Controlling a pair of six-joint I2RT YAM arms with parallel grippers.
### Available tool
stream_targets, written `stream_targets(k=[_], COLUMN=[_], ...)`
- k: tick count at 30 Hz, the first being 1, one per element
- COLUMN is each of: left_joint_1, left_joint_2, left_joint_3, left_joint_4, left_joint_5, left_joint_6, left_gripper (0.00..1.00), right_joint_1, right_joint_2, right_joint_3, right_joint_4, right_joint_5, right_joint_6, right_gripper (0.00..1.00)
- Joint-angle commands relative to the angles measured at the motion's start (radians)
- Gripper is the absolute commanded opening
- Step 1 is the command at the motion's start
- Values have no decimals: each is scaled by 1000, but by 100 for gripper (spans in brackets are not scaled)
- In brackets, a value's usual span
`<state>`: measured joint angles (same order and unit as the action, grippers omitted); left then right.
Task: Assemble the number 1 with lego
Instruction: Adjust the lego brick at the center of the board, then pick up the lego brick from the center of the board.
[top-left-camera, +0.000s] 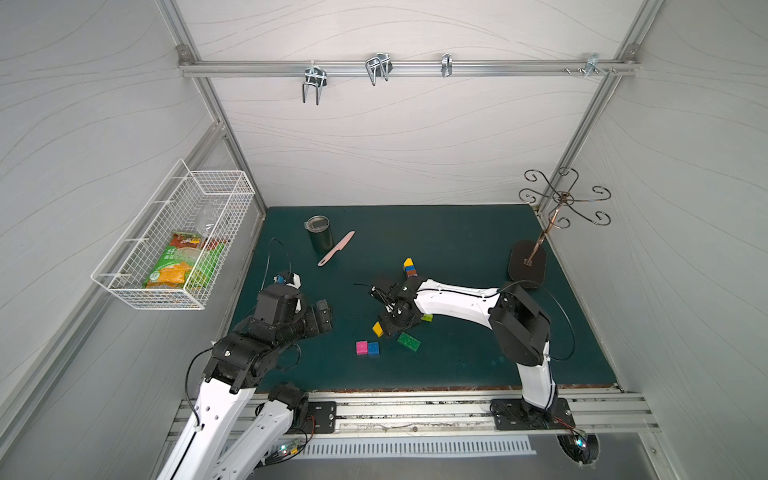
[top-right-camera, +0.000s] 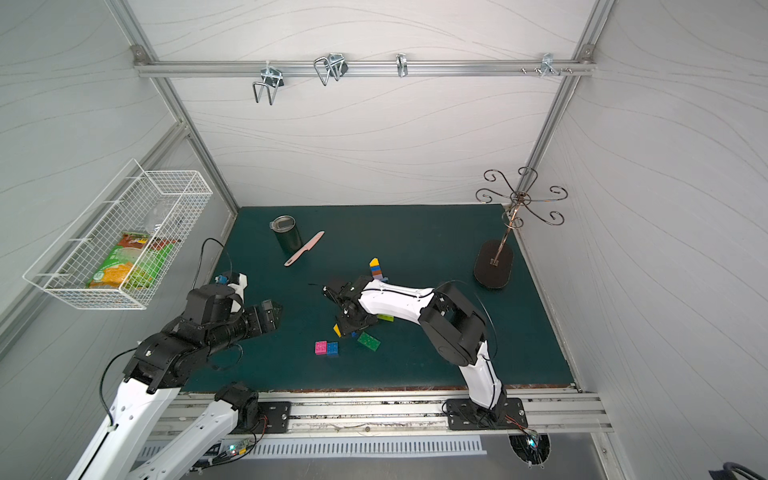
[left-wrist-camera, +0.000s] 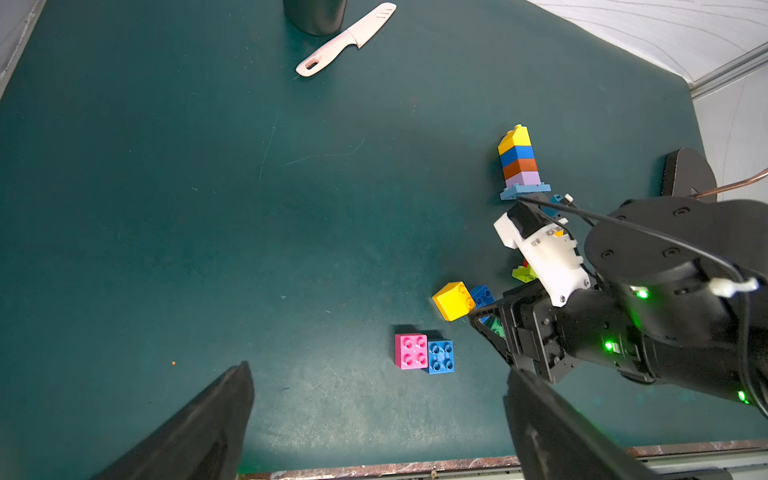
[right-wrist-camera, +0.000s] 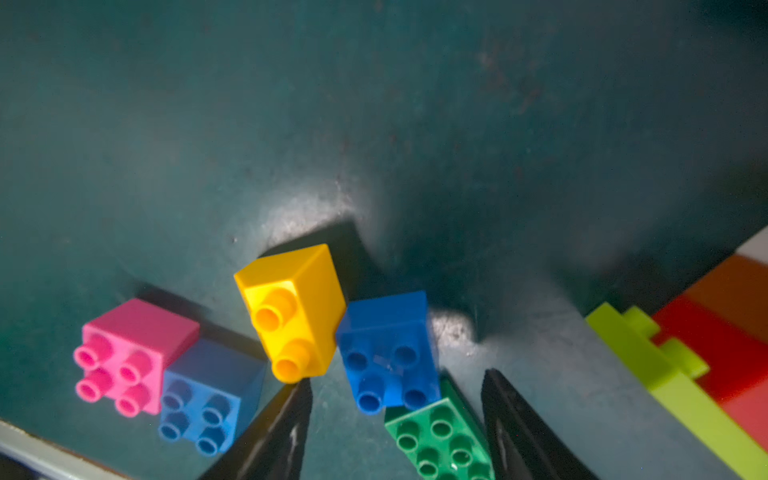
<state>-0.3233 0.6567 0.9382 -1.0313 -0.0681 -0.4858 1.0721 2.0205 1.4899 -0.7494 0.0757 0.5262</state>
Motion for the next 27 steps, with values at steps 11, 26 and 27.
stream_targets(k=[11,26,27], left_joint_1=[3,3,3], left_joint_2=[3,-5,-4], left_joint_3=[18,17,18], left_joint_4=[31,30,30], left_joint_5=[1,-4,-5], left_joint_6=[1,1,1], left_gripper=[100,100,100], right_joint_1=[-7,0,0], right_joint_2=[46,86,86], right_joint_3=[46,96,97], right_joint_4=[-56,-89,-92], right_joint_5=[39,33,34], right_joint_6=[-27,23,23], right_gripper=[54,44,44])
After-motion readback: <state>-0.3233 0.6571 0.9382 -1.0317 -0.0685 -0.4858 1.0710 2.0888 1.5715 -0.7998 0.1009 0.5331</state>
